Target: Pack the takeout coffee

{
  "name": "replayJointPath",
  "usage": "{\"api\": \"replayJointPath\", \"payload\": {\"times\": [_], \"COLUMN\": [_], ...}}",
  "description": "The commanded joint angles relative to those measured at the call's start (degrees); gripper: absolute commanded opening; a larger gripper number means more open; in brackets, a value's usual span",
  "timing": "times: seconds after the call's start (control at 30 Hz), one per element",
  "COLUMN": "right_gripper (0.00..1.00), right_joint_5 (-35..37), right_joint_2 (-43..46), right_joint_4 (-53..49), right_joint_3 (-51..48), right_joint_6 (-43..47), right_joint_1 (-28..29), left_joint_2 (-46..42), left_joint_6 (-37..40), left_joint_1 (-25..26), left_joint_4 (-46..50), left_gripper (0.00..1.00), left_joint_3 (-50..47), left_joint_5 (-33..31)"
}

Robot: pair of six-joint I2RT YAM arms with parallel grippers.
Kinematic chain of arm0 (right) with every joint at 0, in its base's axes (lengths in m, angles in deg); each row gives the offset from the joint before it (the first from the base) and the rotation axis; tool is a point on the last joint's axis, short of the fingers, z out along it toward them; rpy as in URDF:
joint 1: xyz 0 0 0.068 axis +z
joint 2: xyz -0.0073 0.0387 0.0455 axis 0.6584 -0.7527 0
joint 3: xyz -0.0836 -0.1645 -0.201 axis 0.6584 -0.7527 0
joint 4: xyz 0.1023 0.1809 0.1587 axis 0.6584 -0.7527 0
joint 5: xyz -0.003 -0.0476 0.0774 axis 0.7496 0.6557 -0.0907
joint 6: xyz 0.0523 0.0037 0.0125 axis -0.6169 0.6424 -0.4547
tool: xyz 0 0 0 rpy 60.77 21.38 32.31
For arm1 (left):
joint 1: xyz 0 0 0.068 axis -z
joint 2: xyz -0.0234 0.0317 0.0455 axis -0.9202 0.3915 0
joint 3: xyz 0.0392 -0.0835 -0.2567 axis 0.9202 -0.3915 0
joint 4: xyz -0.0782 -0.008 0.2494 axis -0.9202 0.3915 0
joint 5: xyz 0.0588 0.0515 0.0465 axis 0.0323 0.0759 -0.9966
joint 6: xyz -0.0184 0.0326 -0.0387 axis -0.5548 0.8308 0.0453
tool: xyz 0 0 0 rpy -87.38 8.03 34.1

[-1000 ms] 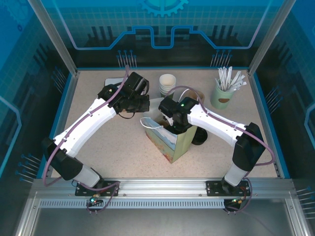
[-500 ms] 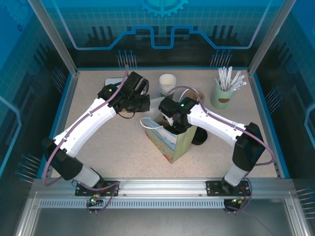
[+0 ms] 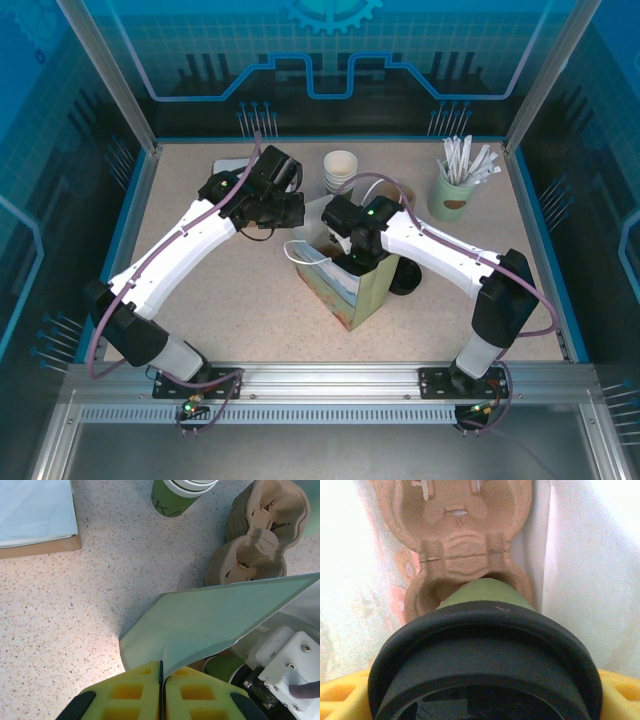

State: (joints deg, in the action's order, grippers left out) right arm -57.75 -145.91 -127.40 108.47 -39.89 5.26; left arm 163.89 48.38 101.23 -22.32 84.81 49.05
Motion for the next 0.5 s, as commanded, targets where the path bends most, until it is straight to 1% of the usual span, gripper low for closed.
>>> {"api": "replayJointPath", "payload": {"times": [0.0,0.47], "right_gripper": [0.75,0.75], "right_joint_5": [-0.9,-1.4], "right_joint_2": [0.2,-2.6], "right_joint_4": [0.6,4.0], "right_joint_3": [1.2,-2.3], "right_joint_6": [0.2,1.1], "right_joint_1": [-0.8,-1.0], "left_joint_2": [0.9,1.1], "left_joint_6": [0.9,1.1], "left_joint_1": [-0.4,-0.4], "left_joint_4": [0.3,0.4], "left_gripper": [0.10,0.11], "left_joint_3": [-0.4,-0.3], "left_joint_5": [1.1,1.0]}}
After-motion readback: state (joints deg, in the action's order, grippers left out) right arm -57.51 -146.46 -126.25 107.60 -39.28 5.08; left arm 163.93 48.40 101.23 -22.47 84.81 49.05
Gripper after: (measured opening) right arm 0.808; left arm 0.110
